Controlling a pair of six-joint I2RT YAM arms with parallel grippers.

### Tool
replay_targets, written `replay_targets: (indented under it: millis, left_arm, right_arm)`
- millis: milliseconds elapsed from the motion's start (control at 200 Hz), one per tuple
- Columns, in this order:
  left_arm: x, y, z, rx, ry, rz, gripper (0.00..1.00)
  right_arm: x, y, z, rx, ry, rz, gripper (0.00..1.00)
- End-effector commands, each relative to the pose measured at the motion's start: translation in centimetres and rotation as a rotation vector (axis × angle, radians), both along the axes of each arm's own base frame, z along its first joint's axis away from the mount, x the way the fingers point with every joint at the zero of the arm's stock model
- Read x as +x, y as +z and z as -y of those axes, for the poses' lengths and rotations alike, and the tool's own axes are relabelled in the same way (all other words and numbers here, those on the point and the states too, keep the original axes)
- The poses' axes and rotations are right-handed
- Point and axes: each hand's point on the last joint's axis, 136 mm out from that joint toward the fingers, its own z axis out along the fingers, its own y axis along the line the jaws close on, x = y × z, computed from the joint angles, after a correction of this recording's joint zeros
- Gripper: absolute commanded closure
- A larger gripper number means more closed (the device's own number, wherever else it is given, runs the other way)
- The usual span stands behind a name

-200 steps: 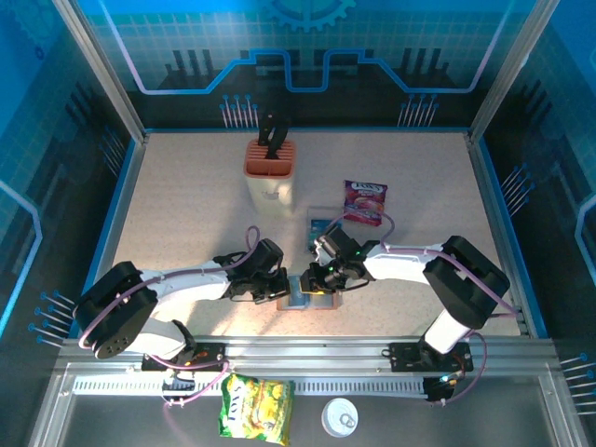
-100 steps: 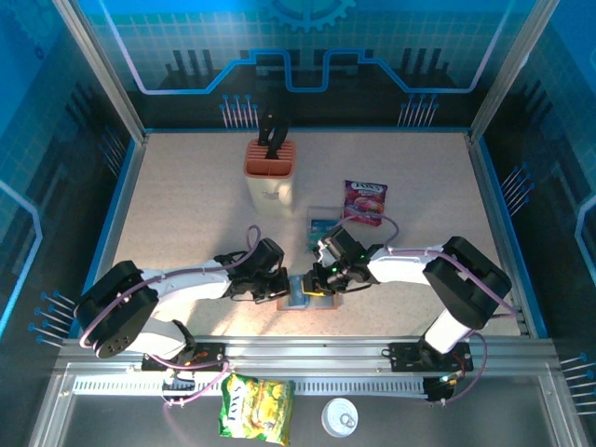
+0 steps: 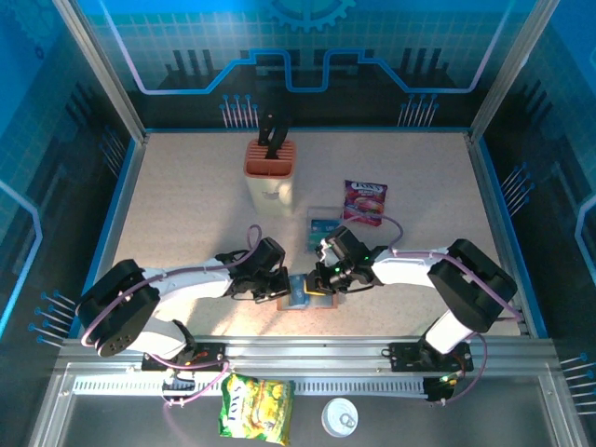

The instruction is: Take the credit cards out of the card holder

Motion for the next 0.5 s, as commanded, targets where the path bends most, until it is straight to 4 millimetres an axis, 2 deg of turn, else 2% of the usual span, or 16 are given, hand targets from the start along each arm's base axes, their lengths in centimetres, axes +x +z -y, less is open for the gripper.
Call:
replay_targets:
  millis: [0,235,495]
  left_arm:
    - [-0.9,-1.4,-1.5,0.091,-0.009,-0.034,0.98]
    - [-0.9,-1.4,-1.5,0.093,-0.010,-0.037,0.98]
    - [-0.9,-1.1,-1.4,0.085,-0.006,-0.032,0.98]
  right_arm:
    - [0.1,0.2,0.7,0.003,-0.009,0.009,0.90]
    - [-0.2,0.0,1.8,-0.012,-0.021,0.010,0.91]
    - [-0.3,0.8,3.3,-0.037,-0.022,0.033,0.93]
